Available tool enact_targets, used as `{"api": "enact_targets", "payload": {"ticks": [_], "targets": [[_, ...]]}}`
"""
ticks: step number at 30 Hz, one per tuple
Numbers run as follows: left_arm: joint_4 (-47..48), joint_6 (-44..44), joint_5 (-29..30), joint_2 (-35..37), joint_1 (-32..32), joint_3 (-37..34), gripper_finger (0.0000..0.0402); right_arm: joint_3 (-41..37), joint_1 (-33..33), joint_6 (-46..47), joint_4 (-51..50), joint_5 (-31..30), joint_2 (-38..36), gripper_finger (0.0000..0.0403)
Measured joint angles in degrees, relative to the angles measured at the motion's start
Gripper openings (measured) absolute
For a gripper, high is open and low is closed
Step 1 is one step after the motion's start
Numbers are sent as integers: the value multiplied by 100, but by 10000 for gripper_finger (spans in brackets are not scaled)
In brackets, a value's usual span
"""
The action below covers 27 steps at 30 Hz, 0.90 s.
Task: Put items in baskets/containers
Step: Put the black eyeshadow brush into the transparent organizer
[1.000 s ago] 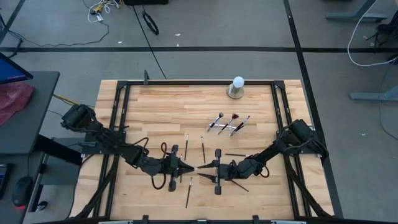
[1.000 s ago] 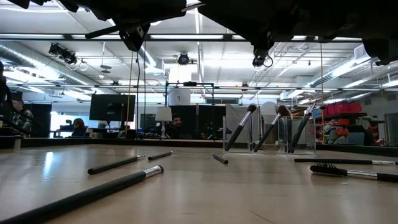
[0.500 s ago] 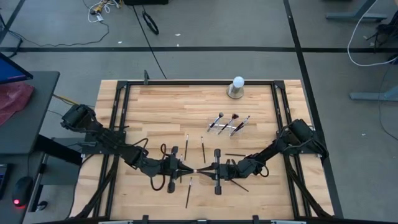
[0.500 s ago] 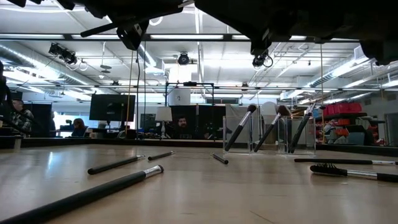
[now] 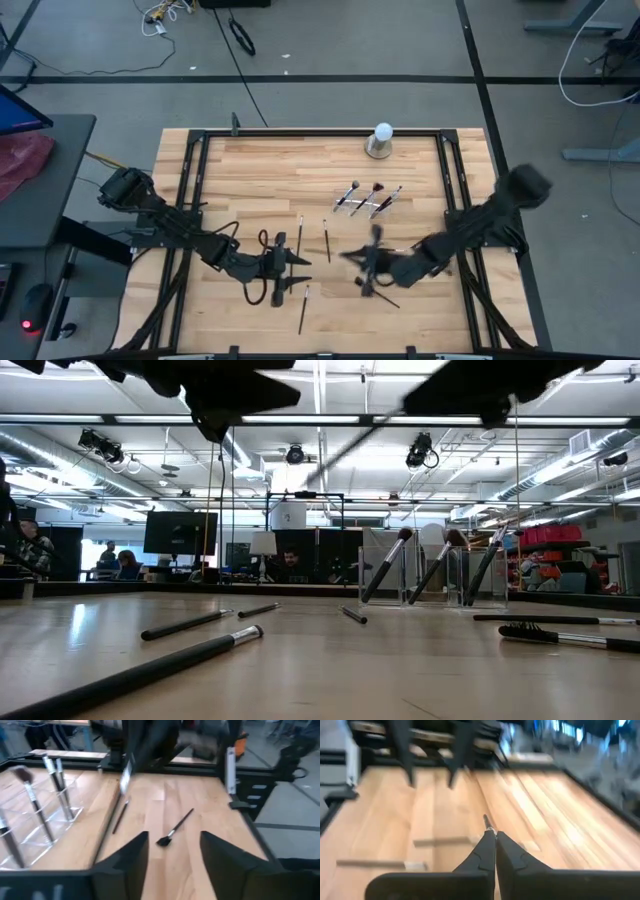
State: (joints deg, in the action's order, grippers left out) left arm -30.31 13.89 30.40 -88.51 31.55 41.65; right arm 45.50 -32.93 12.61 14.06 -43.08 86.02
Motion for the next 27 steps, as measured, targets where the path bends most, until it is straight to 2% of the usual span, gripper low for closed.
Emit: {"api": "enact_targets", "payload": {"ticks": [6, 8, 10, 16, 22, 27], "targets": [[55, 39, 96, 0, -3, 0, 241, 527, 252, 2025, -4087, 42, -2062, 0], [55, 37, 100, 0, 0, 0, 246, 781, 487, 2409, -5069, 194, -2497, 0], [57, 37, 132, 0, 0, 0, 247, 918, 819, 2467, -5565, 507, -2780, 0], [62, 38, 194, 0, 0, 0, 239, 916, 2109, 2126, -6165, 1685, -2828, 0], [112, 37, 194, 0, 0, 0, 236, 916, 2968, 1345, -5552, 2916, -2233, 0], [162, 44, 192, 0, 0, 0, 236, 916, 3371, 1078, -5510, 3314, -1739, 0]]}}
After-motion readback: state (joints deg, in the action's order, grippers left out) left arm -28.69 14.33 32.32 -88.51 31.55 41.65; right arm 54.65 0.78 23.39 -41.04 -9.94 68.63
